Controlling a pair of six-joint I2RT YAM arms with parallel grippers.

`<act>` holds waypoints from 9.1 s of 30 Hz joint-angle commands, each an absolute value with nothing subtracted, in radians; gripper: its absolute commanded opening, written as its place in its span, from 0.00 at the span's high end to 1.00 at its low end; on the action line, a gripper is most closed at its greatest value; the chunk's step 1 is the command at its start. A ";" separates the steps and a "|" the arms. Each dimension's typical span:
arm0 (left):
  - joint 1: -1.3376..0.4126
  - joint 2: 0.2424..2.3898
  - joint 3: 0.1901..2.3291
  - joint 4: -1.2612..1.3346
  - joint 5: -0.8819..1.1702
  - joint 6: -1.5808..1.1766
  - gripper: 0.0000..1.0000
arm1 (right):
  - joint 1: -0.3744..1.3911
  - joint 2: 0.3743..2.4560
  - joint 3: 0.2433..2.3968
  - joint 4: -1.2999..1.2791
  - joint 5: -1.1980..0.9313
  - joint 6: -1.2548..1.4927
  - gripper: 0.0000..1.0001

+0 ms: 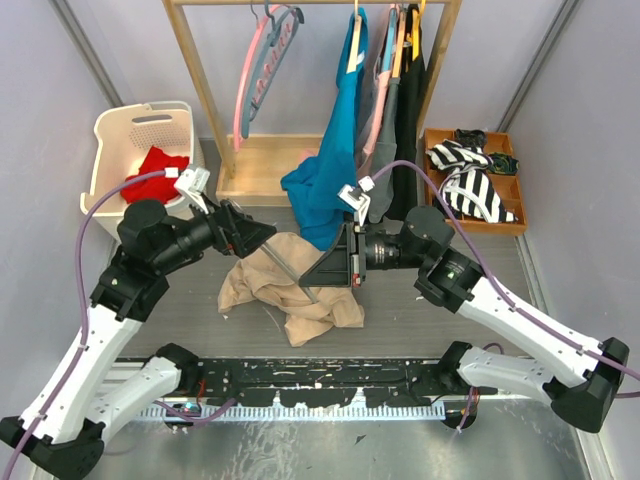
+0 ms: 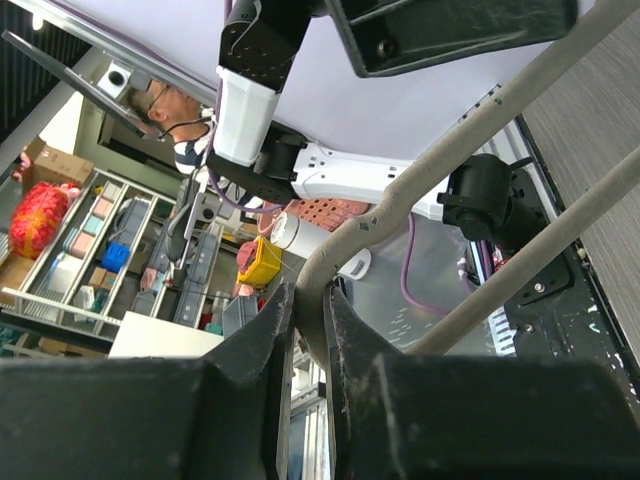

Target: Place the t-shirt on the hanger

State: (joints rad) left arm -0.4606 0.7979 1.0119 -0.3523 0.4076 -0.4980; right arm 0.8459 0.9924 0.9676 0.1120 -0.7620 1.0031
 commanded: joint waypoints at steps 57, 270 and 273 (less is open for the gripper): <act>-0.563 1.188 1.419 -0.901 0.157 -0.296 0.82 | 0.963 1.382 1.633 -0.658 -0.365 0.342 0.31; -0.917 1.351 1.513 -1.133 -0.143 -0.443 0.98 | 1.127 0.725 0.854 -0.420 0.017 0.441 0.99; -0.926 1.348 1.506 -1.122 -0.140 -0.446 0.99 | 1.127 0.701 0.794 -0.319 0.032 0.474 0.99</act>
State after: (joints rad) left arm -0.9112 1.3518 1.5204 -1.1656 -0.1654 -0.4458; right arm 1.1248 0.7425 0.8383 -0.5961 0.0315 0.3973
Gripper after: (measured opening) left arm 0.047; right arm 0.088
